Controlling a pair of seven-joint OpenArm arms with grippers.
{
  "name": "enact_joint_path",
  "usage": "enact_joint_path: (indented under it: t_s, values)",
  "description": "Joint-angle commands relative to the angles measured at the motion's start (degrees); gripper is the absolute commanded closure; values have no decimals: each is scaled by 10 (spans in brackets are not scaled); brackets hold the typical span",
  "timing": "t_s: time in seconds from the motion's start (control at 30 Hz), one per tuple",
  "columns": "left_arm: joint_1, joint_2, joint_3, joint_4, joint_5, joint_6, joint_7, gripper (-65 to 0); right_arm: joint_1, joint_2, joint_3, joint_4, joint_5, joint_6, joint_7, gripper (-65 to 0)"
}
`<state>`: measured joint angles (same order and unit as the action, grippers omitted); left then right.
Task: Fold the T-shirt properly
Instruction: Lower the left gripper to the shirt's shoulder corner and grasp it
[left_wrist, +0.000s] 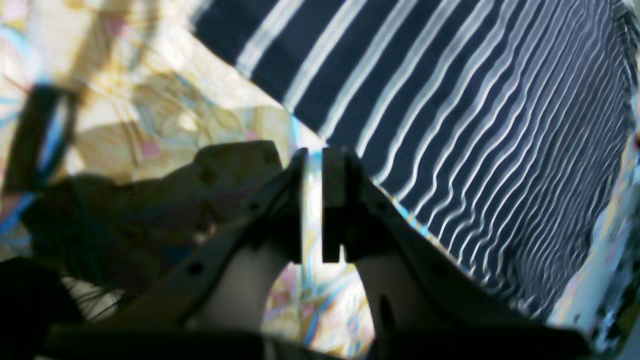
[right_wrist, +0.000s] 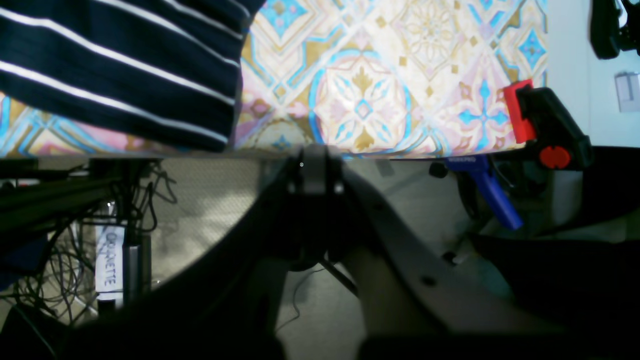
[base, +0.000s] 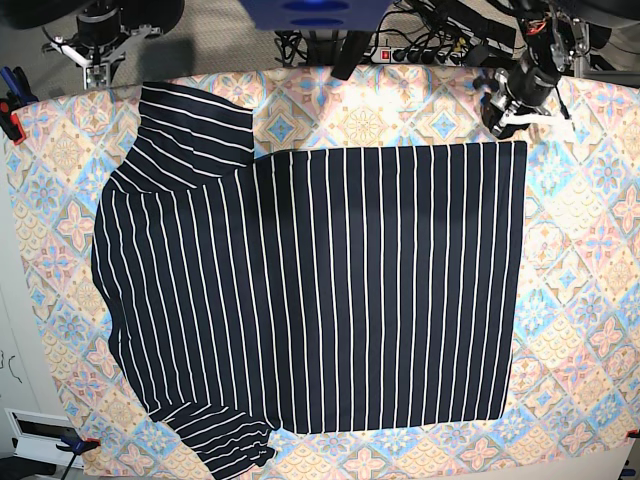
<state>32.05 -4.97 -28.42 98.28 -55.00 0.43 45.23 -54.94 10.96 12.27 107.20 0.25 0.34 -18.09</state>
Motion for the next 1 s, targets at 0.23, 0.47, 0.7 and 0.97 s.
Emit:
enact_joint_path:
  t_s: [0.23,0.47,0.7,0.97]
  values:
    - [-6,-6,-5,4,-25,-4,-1,-145,1,4,3,8,-2,-4,10,0]
    - [-18,-5,-5,-27,-35,-3,0,-176,9,4,3,7,-2,-4,3,0]
    - [-32,-6,-8,-100,-90,-3,11,-176,25,4,3,8,-2,-4,-32,0]
    - [-69,-6,-8,-154,-92,-4,9,-176,25,4,3,8,-2,-4,-32,0]
